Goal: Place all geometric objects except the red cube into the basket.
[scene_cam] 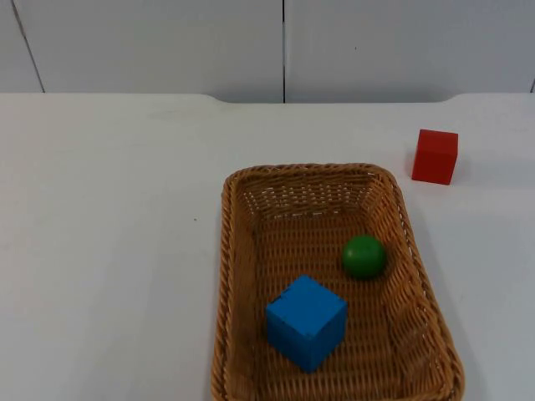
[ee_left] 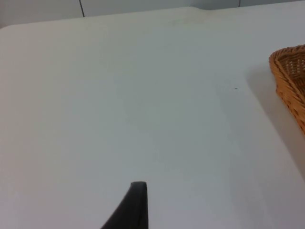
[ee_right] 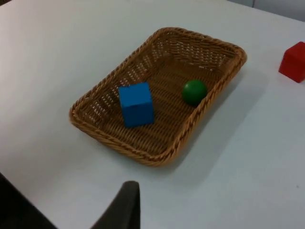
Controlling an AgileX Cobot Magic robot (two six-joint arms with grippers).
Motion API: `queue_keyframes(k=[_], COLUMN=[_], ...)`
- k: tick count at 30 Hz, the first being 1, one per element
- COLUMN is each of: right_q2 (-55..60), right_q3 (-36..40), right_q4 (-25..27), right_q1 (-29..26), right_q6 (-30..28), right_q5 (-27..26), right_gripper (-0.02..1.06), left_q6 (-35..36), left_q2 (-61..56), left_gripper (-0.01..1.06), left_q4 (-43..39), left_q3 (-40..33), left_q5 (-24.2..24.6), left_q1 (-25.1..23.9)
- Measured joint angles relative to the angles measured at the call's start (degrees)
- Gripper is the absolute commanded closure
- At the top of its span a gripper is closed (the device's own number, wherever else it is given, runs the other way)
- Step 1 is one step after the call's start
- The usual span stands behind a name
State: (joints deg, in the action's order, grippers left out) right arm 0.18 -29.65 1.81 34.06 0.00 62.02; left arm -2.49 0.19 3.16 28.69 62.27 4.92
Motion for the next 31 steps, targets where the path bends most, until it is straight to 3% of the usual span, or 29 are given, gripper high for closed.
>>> queue_keyframes(k=[12,16,24,31], right_q2=[0.0,0.0,0.0,0.0], right_q3=[0.0,0.0,0.0,0.0], right_q4=[0.0,0.0,0.0,0.0], right_q1=[-28.5,-31.1,-31.2,-31.2], right_q6=[0.4,0.4,0.4,0.4], right_q5=[0.0,0.0,0.0,0.0], right_gripper=[-0.01,-0.01,-0.01,-0.01], left_q6=[-0.1,-0.1,-0.1,-0.1], left_q2=[0.0,0.0,0.0,0.0], left_gripper=[0.00,0.00,0.00,0.00], left_q4=[0.0,0.0,0.0,0.0], left_q3=[0.0,0.0,0.0,0.0], left_q5=[0.0,0.0,0.0,0.0], left_q1=[0.0,0.0,-0.1,-8.1])
